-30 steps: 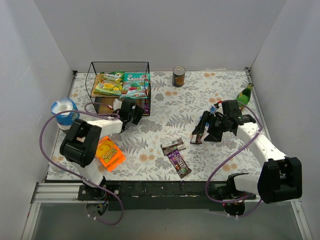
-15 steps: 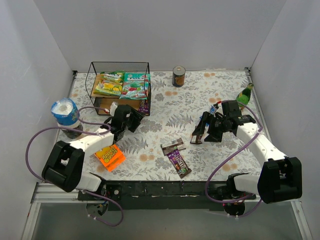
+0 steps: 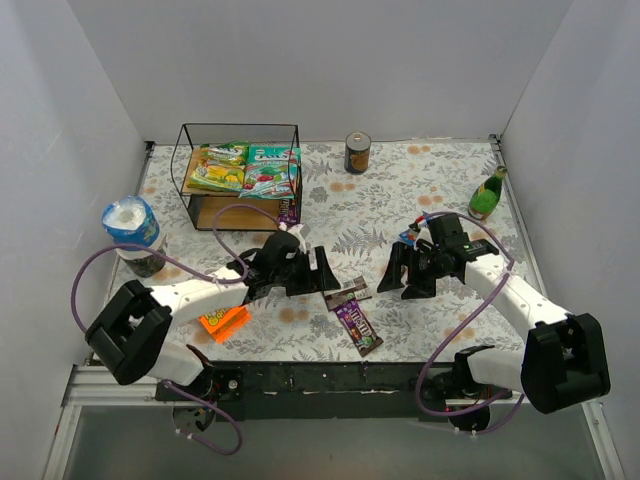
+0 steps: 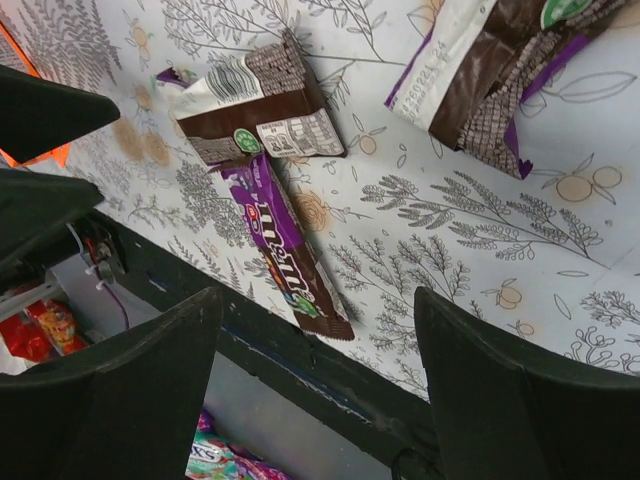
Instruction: Place and organize the candy bags onto the shelf
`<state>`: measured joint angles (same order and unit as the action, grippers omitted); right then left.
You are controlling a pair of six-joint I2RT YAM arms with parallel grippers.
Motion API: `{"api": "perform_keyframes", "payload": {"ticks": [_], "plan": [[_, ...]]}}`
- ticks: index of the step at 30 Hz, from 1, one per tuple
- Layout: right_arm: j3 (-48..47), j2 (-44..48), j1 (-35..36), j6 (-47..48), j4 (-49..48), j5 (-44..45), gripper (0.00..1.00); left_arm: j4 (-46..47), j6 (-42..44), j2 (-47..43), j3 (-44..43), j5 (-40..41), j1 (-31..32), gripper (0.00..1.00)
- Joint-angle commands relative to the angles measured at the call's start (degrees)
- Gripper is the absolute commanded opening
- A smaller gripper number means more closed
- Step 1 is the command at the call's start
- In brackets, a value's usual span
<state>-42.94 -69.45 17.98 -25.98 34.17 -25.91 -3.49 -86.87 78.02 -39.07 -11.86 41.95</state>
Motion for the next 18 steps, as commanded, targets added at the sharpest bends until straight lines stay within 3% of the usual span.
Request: {"api": "perform_keyframes", "payload": {"ticks": [1, 8, 18], "plan": [[1.3, 1.8, 0.5, -0.4, 0.0, 0.2, 0.84, 1.5, 12.1, 4.3, -4.3, -3.8, 3.8, 0.76], [4.4, 1.3, 0.7, 2.4, 3.9, 0.4, 0.83, -0.5, 18.7, 12.2, -11.5, -6.9, 5.2, 0.48], [6.6, 1.9, 0.8, 1.2, 3.3, -0.5, 0.82, -3.5, 22.5, 16.2, -13.6, -10.6, 6.0, 0.36]]}}
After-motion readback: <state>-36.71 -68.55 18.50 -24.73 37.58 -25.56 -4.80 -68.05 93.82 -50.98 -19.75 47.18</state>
